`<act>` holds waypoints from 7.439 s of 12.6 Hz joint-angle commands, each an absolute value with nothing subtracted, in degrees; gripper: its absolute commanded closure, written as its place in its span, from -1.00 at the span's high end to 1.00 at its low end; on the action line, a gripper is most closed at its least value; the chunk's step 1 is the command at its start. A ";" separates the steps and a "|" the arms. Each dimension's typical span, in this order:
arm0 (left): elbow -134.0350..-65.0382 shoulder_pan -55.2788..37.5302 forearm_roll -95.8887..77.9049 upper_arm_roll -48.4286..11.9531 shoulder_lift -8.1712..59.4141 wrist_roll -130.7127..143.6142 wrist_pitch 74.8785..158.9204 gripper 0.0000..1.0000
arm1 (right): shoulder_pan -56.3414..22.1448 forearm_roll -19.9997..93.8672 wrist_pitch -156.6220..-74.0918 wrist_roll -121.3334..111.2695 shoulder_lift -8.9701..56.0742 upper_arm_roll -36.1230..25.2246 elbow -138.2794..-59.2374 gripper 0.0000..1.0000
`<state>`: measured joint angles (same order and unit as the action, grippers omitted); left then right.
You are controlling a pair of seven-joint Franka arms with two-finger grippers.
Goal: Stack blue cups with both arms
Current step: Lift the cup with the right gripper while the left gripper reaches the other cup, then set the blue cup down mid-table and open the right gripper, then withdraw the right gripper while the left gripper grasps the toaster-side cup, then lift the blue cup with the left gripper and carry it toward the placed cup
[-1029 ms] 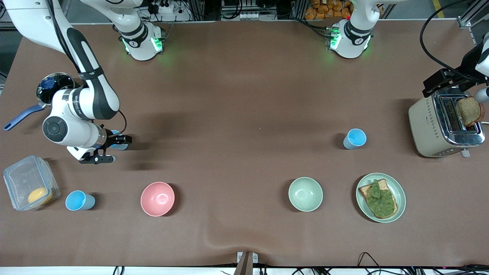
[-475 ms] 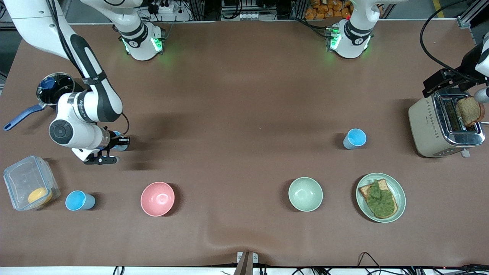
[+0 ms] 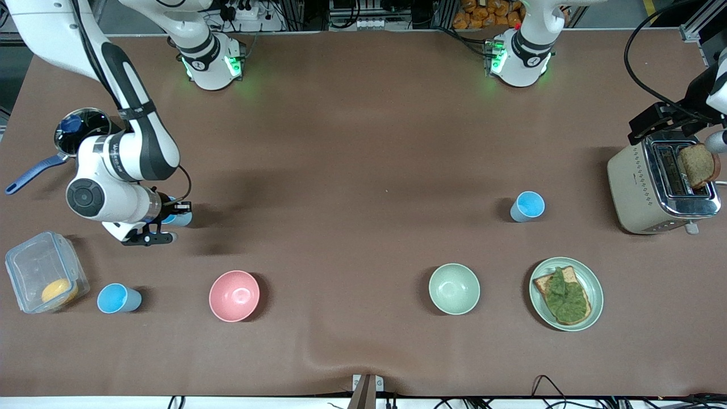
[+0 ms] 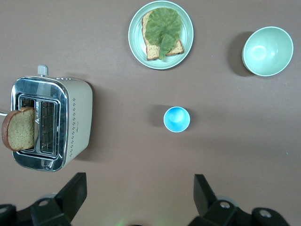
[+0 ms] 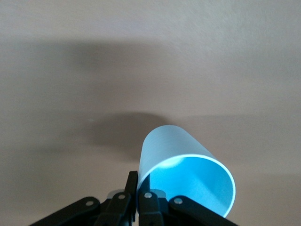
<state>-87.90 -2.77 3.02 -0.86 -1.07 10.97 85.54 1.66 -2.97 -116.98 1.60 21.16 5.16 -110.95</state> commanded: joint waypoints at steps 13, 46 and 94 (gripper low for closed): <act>-84.99 -5.88 1.67 -1.67 10.71 21.61 92.45 1.00 | -38.13 2.11 -110.63 49.56 41.03 4.66 -77.26 -1.00; -110.82 -10.20 -2.99 -3.34 20.30 21.27 123.40 0.96 | -7.30 2.90 -93.54 24.71 7.82 4.13 -84.93 1.00; -101.89 -17.66 -1.23 -3.25 17.93 40.95 109.45 -1.00 | 4.57 2.55 -84.02 7.73 -1.40 4.22 -88.42 1.00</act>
<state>-107.15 -17.22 -1.69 -3.50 17.04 38.32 114.67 3.64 1.98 -84.68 7.80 -0.53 3.66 -88.33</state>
